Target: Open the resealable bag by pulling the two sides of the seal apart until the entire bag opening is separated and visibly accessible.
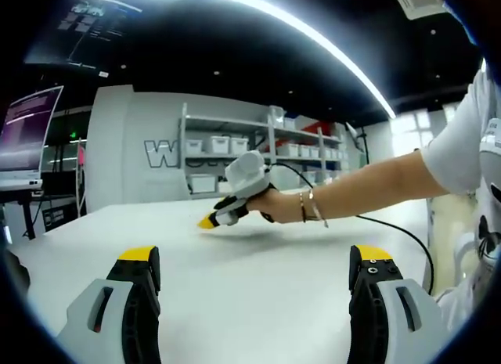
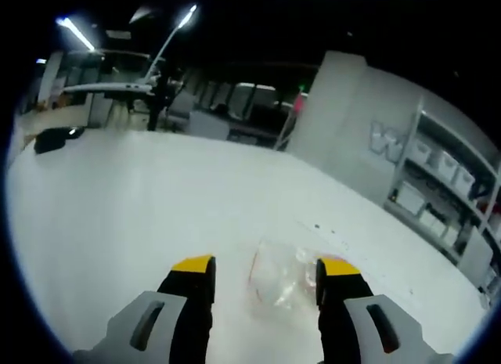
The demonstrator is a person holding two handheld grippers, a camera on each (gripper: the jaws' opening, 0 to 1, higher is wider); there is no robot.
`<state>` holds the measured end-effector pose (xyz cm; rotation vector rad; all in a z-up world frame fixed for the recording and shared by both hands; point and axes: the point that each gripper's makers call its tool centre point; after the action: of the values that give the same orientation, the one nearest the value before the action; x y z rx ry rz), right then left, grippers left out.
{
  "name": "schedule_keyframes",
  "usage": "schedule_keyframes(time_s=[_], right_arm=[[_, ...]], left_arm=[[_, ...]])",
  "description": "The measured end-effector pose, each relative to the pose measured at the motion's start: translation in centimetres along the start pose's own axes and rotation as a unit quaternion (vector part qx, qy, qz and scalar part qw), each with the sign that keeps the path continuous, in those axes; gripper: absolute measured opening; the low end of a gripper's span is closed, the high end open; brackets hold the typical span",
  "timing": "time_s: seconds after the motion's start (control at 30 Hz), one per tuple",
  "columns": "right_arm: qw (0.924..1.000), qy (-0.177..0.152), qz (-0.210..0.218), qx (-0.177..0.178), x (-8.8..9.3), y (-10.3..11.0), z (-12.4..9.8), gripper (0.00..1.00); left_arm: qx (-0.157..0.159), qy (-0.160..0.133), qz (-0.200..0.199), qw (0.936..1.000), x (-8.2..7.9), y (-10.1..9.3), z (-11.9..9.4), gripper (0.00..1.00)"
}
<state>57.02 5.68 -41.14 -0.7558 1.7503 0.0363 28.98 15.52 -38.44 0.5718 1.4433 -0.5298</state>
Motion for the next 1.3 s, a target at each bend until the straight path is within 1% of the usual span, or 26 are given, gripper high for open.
schedule_keyframes(time_s=[0.07,0.13,0.23,0.3,0.47,0.53,0.63,0.77,0.93,1.07,1.17,1.3], right_arm=[[1.0000,-0.001,0.001,0.000,0.1,0.5,-1.1,0.55],[1.0000,-0.002,0.004,0.001,0.1,0.6,-1.3,0.58],[0.9999,-0.001,0.015,-0.002,0.3,0.7,-1.5,0.64],[0.9997,0.000,0.023,-0.002,0.5,0.5,-1.2,0.68],[0.9994,-0.007,0.034,-0.006,0.8,0.3,-1.0,0.76],[0.9992,-0.009,0.039,-0.005,1.1,0.5,-1.7,0.79],[0.9988,-0.016,0.045,-0.004,1.1,0.7,-2.3,0.82],[0.9986,-0.024,0.047,-0.003,1.0,1.0,-3.3,0.90],[0.9973,-0.038,0.062,-0.006,1.0,1.4,-4.6,0.95],[0.9965,-0.043,0.071,-0.007,1.2,1.4,-5.2,0.98],[0.9964,-0.041,0.073,-0.005,1.5,1.5,-6.0,0.99],[0.9952,-0.054,0.081,-0.001,1.3,1.3,-7.2,0.99]], left_arm=[[0.000,-0.001,-0.001,1.0000,0.0,0.0,0.0,1.00],[-0.001,0.000,0.000,1.0000,0.0,0.0,0.0,1.00],[-0.002,0.000,0.001,1.0000,0.0,0.1,0.0,1.00],[-0.002,-0.001,0.001,1.0000,0.0,0.1,0.0,1.00],[-0.002,0.000,0.001,1.0000,0.0,0.1,0.0,1.00],[-0.002,0.000,0.001,1.0000,0.0,0.1,0.0,1.00],[-0.002,0.002,0.002,1.0000,0.1,0.1,0.0,1.00],[-0.001,0.002,0.000,1.0000,0.1,0.2,0.0,1.00],[-0.001,0.002,0.000,1.0000,0.1,0.2,0.0,1.00],[-0.001,0.003,0.002,1.0000,0.1,0.2,0.0,1.00],[0.001,0.005,0.003,1.0000,0.1,0.2,0.0,1.00],[0.000,0.006,0.005,1.0000,0.1,0.2,0.0,1.00]])
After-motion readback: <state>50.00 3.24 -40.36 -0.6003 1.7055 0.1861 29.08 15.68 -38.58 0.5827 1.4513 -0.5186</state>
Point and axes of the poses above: the point that each gripper's makers call its tool centre point, and the gripper's own axes: z roughly forward along the fingers, y roughly to its left, x roughly out of its underside, and after that the axes turned 1 degree about x, right-handed
